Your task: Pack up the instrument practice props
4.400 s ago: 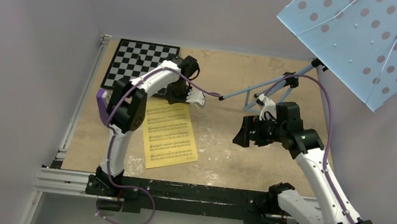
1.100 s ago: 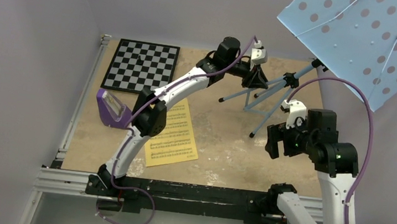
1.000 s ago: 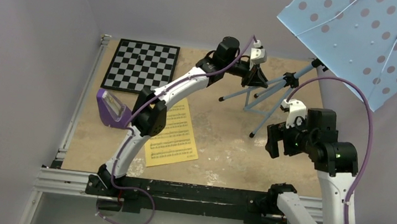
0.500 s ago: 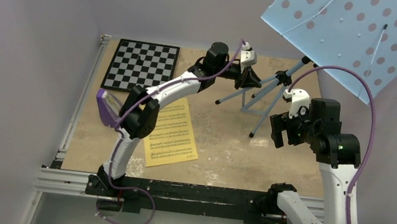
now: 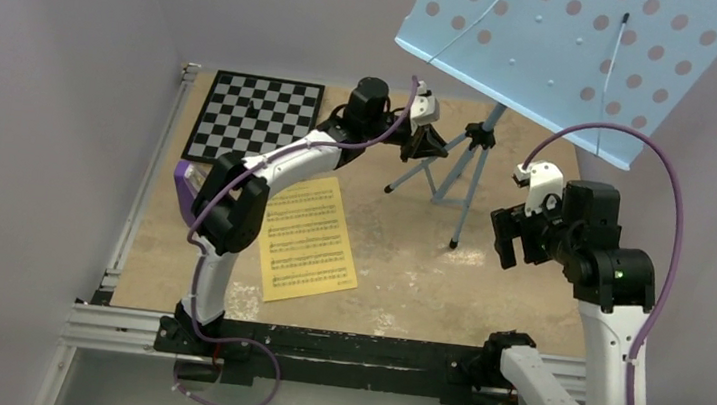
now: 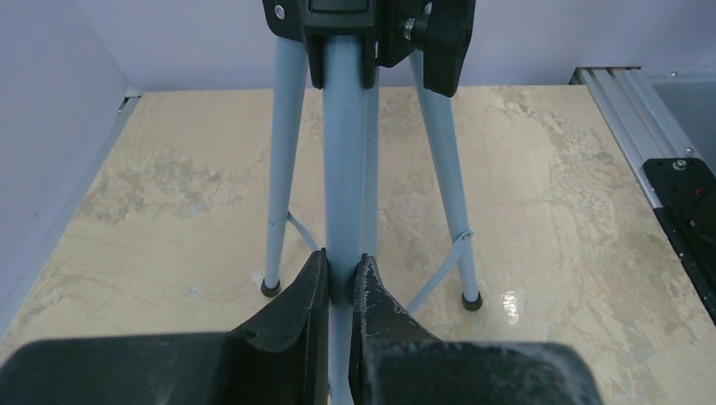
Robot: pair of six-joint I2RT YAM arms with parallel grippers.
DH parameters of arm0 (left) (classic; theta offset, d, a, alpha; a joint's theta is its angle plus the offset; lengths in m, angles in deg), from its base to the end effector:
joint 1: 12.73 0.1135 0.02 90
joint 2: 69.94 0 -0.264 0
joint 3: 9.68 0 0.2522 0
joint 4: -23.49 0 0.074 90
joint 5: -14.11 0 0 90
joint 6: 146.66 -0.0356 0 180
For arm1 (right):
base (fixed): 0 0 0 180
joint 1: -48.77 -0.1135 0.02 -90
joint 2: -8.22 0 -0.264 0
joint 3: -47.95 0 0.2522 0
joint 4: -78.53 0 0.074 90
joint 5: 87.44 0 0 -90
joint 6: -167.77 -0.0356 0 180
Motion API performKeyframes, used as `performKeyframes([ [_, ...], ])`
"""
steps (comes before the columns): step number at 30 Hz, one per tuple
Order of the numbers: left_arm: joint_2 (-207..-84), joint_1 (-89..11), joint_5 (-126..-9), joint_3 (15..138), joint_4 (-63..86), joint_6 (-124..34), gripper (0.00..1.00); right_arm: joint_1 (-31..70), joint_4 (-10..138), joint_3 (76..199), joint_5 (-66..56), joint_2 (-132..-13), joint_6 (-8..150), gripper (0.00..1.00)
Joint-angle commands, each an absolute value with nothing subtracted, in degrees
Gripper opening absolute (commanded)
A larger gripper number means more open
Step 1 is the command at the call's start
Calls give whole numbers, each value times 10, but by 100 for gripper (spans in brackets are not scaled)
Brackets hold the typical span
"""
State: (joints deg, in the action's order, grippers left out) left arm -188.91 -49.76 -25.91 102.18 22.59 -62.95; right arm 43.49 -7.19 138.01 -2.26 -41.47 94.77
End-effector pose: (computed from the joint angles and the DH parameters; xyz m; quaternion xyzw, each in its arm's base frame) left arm 0.3780 -0.3193 0.2997 0.5101 0.5335 -0.4650 0.4888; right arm 0.1175 0.0139 0.4003 -0.1942 0.9037 -0.0001 0.3815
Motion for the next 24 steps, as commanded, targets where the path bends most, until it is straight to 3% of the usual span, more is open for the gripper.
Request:
performKeyframes([
  [1,-1880,-487,-279,1011,197,-704,0,437,-62,1386,-24,-398,959,91],
  [14,-1941,-450,-298,1114,60,-819,0,437,-71,1321,-169,-314,1042,92],
  [24,-1992,-431,-313,1200,7,-832,0,437,-73,1318,-207,-296,1042,92],
])
